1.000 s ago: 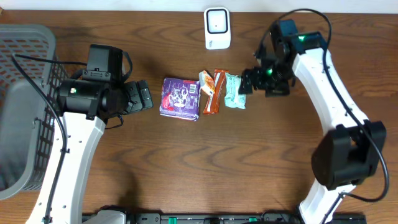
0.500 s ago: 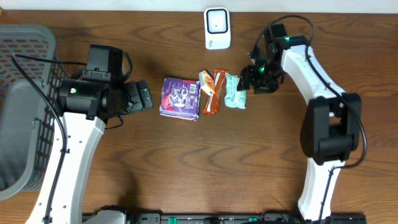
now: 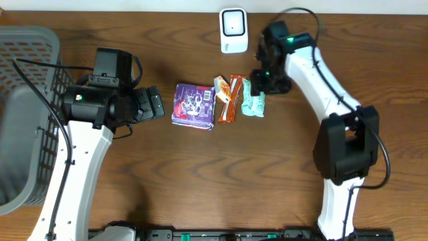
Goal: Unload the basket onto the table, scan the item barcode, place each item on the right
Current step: 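Grasp the mint-green packet with the right gripper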
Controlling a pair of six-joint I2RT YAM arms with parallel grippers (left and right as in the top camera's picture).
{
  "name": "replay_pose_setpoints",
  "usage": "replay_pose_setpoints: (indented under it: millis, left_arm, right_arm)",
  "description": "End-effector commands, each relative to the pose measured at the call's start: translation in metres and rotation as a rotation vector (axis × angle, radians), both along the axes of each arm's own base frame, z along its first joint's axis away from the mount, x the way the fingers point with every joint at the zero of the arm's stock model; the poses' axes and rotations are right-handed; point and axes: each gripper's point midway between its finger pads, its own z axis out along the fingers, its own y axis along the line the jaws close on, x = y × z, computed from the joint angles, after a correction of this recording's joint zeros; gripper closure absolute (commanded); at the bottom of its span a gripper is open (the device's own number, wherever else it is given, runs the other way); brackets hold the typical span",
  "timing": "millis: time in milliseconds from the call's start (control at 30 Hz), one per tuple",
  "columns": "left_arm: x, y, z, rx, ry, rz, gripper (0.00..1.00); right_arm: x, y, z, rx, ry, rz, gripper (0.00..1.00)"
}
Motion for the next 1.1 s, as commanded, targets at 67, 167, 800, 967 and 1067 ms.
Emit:
replay_pose_setpoints:
  millis: [67,167,800,967,1067]
  left_arm:
    - [0.001,0.003,0.001,0.009,-0.002,0.005,0.02]
    - [0.001,0.003,0.001,0.009,-0.002,0.005,0.02]
    - [0.001,0.003,0.001,0.009,-0.002,0.005,0.02]
    - [0.001,0.003,0.001,0.009,-0.002,0.005,0.02]
    - [0.001,0.003,0.001,0.009,-0.002,0.005,0.02]
  right_arm:
    - [0.011,0.017,0.006,-0.264,-0.186,0.028,0.44]
    - [0.009,0.023,-0.011,-0.336,-0.203,0.024,0.44]
    - [-0.005,0.028,-0.06,-0.372,-0.187,0.099,0.49]
    - [-0.01,0.013,-0.077,-0.42,-0.189,0.083,0.55]
    - [-0.014,0.01,-0.083,-0.42,-0.175,0.076,0.75]
